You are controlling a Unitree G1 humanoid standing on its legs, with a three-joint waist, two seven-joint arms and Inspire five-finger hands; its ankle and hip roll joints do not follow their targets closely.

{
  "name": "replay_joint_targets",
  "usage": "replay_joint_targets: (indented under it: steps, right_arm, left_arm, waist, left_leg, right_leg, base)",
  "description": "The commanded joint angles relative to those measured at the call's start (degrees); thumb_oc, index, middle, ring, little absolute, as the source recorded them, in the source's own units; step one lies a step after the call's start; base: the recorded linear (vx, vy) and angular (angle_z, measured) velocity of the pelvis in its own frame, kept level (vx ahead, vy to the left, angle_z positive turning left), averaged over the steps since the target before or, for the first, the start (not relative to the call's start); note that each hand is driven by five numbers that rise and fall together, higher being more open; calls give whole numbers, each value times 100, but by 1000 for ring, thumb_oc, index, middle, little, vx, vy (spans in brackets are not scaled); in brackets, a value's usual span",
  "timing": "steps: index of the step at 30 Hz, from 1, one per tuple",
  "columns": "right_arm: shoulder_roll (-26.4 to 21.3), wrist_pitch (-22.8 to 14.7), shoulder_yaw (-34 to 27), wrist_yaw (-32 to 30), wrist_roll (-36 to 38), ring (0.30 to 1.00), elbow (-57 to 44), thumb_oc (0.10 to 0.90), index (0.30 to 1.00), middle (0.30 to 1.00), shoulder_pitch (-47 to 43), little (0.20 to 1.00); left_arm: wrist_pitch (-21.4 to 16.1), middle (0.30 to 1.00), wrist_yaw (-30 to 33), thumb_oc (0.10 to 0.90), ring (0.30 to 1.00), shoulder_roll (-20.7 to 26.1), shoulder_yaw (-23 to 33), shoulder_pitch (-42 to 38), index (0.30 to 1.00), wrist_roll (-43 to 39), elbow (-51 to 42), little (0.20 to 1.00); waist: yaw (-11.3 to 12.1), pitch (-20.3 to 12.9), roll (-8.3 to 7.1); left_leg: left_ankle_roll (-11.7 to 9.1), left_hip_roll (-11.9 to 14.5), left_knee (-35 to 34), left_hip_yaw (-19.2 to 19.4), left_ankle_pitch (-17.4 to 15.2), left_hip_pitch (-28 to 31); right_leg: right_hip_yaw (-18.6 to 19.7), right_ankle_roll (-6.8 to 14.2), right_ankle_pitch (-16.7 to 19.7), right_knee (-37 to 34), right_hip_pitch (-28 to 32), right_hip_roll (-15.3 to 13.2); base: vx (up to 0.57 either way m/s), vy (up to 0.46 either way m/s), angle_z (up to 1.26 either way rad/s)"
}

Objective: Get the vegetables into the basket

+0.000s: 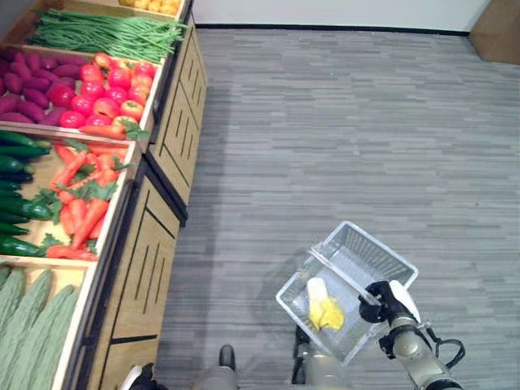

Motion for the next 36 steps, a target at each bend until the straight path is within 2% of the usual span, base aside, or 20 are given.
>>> replay_joint_targets:
  steps: [1, 4, 7, 10, 11, 12, 13, 14, 15, 17, 19, 22, 24, 26, 27, 29, 30, 31, 32, 36]
  right_arm:
    - [-495, -393, -299, -301, 163, 300, -615, 400, 300, 300, -183, 300]
    - [-596, -389, -350, -358, 167, 300, -574, 400, 300, 300, -84, 300]
    - [-626, -382, -383, -368, 192, 300, -569, 400, 300, 300, 14, 300]
    - [-625, -366, -395, -400, 183, 300, -553, 400, 300, 300, 18, 300]
    - [-621, -360, -404, -435, 176, 300, -570, 400, 300, 300, 38, 300]
    - [-608, -362, -391, -470, 165, 300, -551, 400, 300, 300, 32, 300]
    - [-597, -349, -381, -498, 154, 300, -518, 400, 300, 300, 44, 300]
    - [-597, -350, -379, -500, 154, 300, -517, 400, 300, 300, 46, 300]
    - [-553, -357, -318, -542, 140, 300, -457, 400, 300, 300, 54, 300]
    - [-534, -381, -271, -549, 106, 300, -465, 400, 300, 300, 96, 300]
    - [-517, -360, -247, -476, 28, 300, -505, 400, 300, 300, 158, 300]
    - [-451, -316, -231, -452, -50, 300, -444, 400, 300, 300, 157, 300]
    - [-400, -301, -238, -441, -61, 300, -401, 400, 300, 300, 122, 300]
    - [-330, -289, -175, -428, -84, 300, -412, 400, 300, 300, 2, 300]
    - [-328, -289, -174, -428, -84, 300, -411, 400, 300, 300, 0, 300]
    - [-266, -257, -99, -436, -82, 300, -331, 400, 300, 300, -133, 300]
    - [-245, -245, -43, -453, -97, 300, -280, 400, 300, 300, -242, 300]
    - [-221, -241, -6, -431, -83, 300, -275, 400, 300, 300, -316, 300]
    - [-210, -241, 11, -428, -83, 300, -284, 400, 300, 300, -354, 300]
    - [-204, -232, 70, -385, -118, 300, -352, 400, 300, 300, -400, 300]
  left_arm:
    - [-46, 1000, 188, 900, 1000, 258, 74, -300, 1000, -74, 51, 1000]
    - [-38, 1000, 186, 900, 1000, 145, -44, -386, 1000, -110, -71, 1000]
    - [-25, 1000, 204, 900, 1000, 87, -113, -429, 1000, -134, -125, 1000]
    - [-1, 1000, 254, 900, 1000, 49, -169, -489, 1000, -125, -80, 1000]
    - [12, 1000, 300, 900, 1000, 31, -192, -495, 1000, -111, -90, 1000]
    - [14, 1000, 356, 900, 1000, 7, -172, -500, 1000, -123, -50, 1000]
    - [55, 1000, 407, 900, 1000, -9, -160, -501, 1000, -120, -27, 1000]
    - [56, 1000, 409, 900, 1000, -11, -161, -499, 1000, -120, -27, 1000]
    - [129, 1000, 517, 900, 1000, -20, -181, -512, 1000, 32, 86, 1000]
    - [168, 1000, 567, 900, 1000, -11, -197, -492, 1000, 133, 79, 1000]
    - [180, 1000, 532, 900, 1000, 4, -164, -431, 1000, 180, 60, 1000]
    - [185, 1000, 501, 900, 1000, 29, -195, -412, 1000, 294, 141, 1000]
    - [184, 1000, 480, 900, 1000, 60, -234, -398, 1000, 392, 140, 1000]
    - [164, 1000, 483, 900, 1000, 178, -282, -440, 1000, 424, 74, 1000]
    - [164, 1000, 482, 900, 1000, 181, -281, -440, 1000, 424, 74, 1000]
    - [180, 1000, 508, 900, 1000, 270, -269, -499, 1000, 401, 27, 1000]
    - [182, 1000, 514, 900, 1000, 300, -261, -515, 1000, 381, 5, 1000]
    - [190, 1000, 478, 900, 1000, 342, -234, -515, 1000, 370, 13, 1000]
    - [196, 1000, 470, 900, 1000, 359, -235, -529, 1000, 368, 18, 1000]
    - [228, 1000, 430, 900, 1000, 398, -225, -540, 1000, 405, 81, 1000]
  waist:
    - [-43, -177, -80]
    - [-80, -96, -27]
    - [-65, -3, -28]
    - [-35, 53, -73]
    - [-6, 48, -126]
    - [33, 40, -134]
    - [81, 30, -109]
    - [86, 33, -115]
    - [143, 16, -76]
    - [200, -20, -83]
    - [218, -79, -105]
    - [239, -166, -155]
    - [243, -217, -219]
    - [250, -207, -369]
    - [255, -207, -373]
    - [281, -188, -446]
    - [297, -165, -446]
    - [289, -124, -385]
    - [273, -93, -363]
    - [210, 13, -320]
  left_leg:
    - [-270, 99, 527, -260, -121, 77]
    - [-421, 233, 1203, -246, 273, -239]
    - [-439, 237, 1679, -294, 538, -568]
    - [-379, 96, 1512, -291, 417, -910]
    - [-317, 34, 1191, -219, 230, -1163]
    - [-309, 49, 884, -192, 284, -1333]
    - [-325, 115, 645, -213, 488, -1517]
    - [-328, 111, 606, -203, 503, -1486]
    - [-384, 195, 378, -200, 827, -1655]
    - [-419, 237, 175, -152, 1021, -1702]
    - [-376, 219, 187, 12, 913, -1604]
    - [-285, 110, 184, 149, 825, -1512]
    - [-183, 10, 276, 253, 656, -1462]
    - [24, -196, 572, 396, 308, -1470]
    - [27, -198, 580, 403, 301, -1473]
    - [150, -343, 616, 464, 147, -1465]
    - [227, -415, 592, 495, 101, -1433]
    - [328, -477, 500, 474, 58, -1323]
    - [362, -502, 468, 486, 40, -1246]
    - [433, -559, 391, 506, -57, -985]
  right_leg:
    - [274, 483, -582, 986, -388, -265]
    - [220, 268, -803, 992, -255, -116]
    - [143, 135, -954, 939, -31, -48]
    - [126, 182, -987, 840, 103, -97]
    - [139, 238, -1030, 746, 199, -156]
    - [168, 267, -1067, 715, 275, -167]
    - [204, 277, -1115, 697, 371, -137]
    - [210, 277, -1124, 699, 380, -142]
    - [289, 264, -1228, 695, 550, -85]
    - [394, 284, -1305, 673, 733, -80]
    - [462, 338, -1382, 677, 878, -130]
    - [508, 431, -1347, 697, 950, -271]
    - [594, 534, -1299, 780, 926, -414]
    - [814, 686, -1038, 950, 788, -621]
    - [822, 690, -1037, 950, 785, -626]
    - [870, 804, -736, 1059, 659, -744]
    - [847, 864, -525, 1245, 536, -814]
    - [894, 817, -456, 1825, 338, -777]
    - [894, 797, -415, 2058, 220, -754]
    - [759, 707, -321, 2432, -99, -686]
  base:
    - [112, -217, 1]
    - [109, -250, 11]
    - [86, -133, 21]
    - [101, -46, 16]
    - [176, 25, 9]
    - [250, 61, 12]
    - [153, 59, 11]
    - [225, 98, 7]
    - [251, 104, -15]
    - [260, 116, -31]
    - [262, 186, -39]
    - [221, 188, -30]
    - [186, 235, -23]
    - [217, 335, -24]
    - [142, 262, -17]
    - [111, 241, -10]
    - [139, 350, -19]
    - [119, 332, -15]
    - [109, 284, -14]
    - [74, 109, 0]
